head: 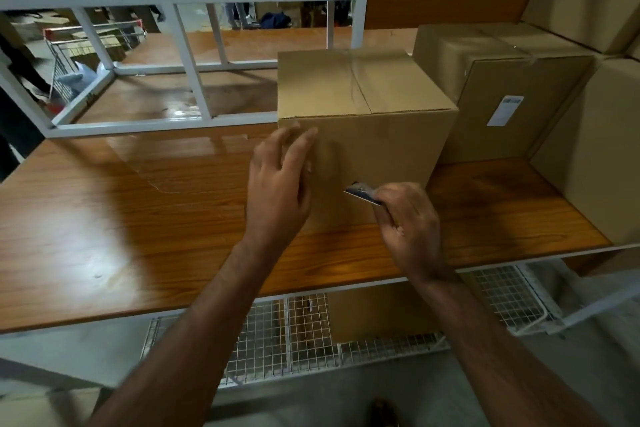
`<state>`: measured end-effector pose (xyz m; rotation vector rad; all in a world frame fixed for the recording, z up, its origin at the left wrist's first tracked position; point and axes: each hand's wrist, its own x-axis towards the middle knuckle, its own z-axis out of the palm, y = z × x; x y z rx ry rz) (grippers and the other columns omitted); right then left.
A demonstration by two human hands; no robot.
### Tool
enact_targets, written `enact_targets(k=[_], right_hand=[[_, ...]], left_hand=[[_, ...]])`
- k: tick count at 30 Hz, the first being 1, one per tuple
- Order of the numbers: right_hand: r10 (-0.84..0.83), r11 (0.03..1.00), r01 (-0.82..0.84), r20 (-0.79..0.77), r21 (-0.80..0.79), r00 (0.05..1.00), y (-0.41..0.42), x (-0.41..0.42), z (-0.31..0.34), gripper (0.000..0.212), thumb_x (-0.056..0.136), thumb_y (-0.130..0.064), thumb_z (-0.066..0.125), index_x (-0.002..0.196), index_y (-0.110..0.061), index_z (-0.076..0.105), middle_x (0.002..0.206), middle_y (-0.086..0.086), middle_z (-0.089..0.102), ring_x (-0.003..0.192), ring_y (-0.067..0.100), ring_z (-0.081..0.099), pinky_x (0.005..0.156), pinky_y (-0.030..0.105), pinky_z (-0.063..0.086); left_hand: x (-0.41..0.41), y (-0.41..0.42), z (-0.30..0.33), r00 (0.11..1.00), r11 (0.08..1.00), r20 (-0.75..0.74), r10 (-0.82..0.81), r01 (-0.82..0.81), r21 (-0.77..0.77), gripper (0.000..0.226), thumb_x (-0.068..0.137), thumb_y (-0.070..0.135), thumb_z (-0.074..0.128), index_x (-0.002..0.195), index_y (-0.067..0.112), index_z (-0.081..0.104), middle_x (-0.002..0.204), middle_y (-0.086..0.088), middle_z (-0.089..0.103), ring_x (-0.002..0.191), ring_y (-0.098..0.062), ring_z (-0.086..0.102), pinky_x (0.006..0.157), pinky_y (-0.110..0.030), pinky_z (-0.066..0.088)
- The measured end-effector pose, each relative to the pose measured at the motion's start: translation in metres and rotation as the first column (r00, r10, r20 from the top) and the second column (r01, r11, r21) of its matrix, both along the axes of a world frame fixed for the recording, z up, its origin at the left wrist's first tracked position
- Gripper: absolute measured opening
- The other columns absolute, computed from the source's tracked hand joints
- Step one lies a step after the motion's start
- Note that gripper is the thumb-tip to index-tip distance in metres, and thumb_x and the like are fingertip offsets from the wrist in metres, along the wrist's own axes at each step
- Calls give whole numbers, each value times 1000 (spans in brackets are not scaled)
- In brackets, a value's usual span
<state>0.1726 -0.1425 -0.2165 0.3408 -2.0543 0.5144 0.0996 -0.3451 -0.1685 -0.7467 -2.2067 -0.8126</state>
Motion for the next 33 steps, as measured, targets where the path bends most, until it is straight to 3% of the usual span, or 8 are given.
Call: enact_targets(k=[4, 8, 13, 18, 21, 24, 29, 33], right_hand=[[-28, 991, 35, 51, -132, 998, -8, -3, 5, 42, 85, -3, 73, 123, -5, 56, 99, 14, 67, 91, 24, 64, 77, 27, 55], [-29, 971, 54, 109, -232, 994, -13, -5, 15, 29, 85, -3, 74, 113, 1, 65, 103, 15, 68, 97, 22, 66, 75, 22, 57], [71, 925, 8, 194, -379, 978, -15, -8, 24, 30, 90, -4, 69, 119, -1, 64, 110, 13, 68, 100, 8, 63, 77, 5, 49], [145, 899, -35, 222, -436, 964, -12, -13, 27, 41, 92, -6, 67, 132, -6, 59, 113, 7, 64, 100, 15, 66, 78, 10, 54], [177, 896, -80, 186, -436, 966, -4, -20, 28, 47, 91, -5, 67, 137, -6, 54, 116, 3, 55, 94, 15, 65, 77, 12, 55], [201, 866, -95, 168, -492, 965, 4, -27, 29, 53, 90, -7, 70, 139, -3, 51, 126, 3, 48, 94, 12, 64, 77, 16, 56], [340, 821, -171, 227, -545, 912, 22, -35, 35, 33, 94, -28, 64, 120, -7, 65, 116, 1, 65, 110, 11, 64, 84, 37, 60], [382, 788, -189, 223, -587, 897, 33, -40, 47, 25, 96, -25, 59, 114, -9, 64, 109, 5, 68, 109, 12, 65, 84, 30, 59]], left_hand=[[7, 1, -8, 972, 985, 167, -165, 169, -14, 36, 97, 11, 57, 134, 11, 57, 128, -9, 60, 115, -20, 57, 89, -40, 57], [6, 4, -15, 934, 971, 277, -225, 239, -15, 38, 99, 22, 57, 135, 12, 55, 129, -5, 61, 112, -16, 58, 88, -36, 56], [9, 14, -10, 902, 969, 362, -235, 246, 18, 43, 98, 41, 47, 130, 14, 58, 124, -1, 64, 109, -12, 59, 83, -21, 53], [6, 24, -5, 910, 975, 348, -224, 214, 65, 11, 100, 23, 58, 109, 17, 61, 106, 1, 66, 94, -13, 61, 74, -37, 57], [6, 29, -2, 898, 974, 376, -227, 201, 109, 3, 100, 20, 57, 100, 17, 58, 100, 3, 66, 88, -11, 63, 68, -38, 56], [7, 35, 5, 884, 964, 395, -248, 186, 189, 4, 101, 19, 57, 98, 17, 57, 100, 4, 66, 89, -7, 64, 66, -30, 57], [7, 52, 19, 887, 954, 379, -264, 181, 241, 1, 100, 18, 58, 101, 17, 59, 102, 5, 67, 94, -6, 63, 70, -23, 56], [3, 65, 25, 958, 982, 240, -155, 122, 146, 19, 100, 20, 59, 117, 14, 64, 114, 0, 67, 101, -8, 62, 78, -28, 59]])
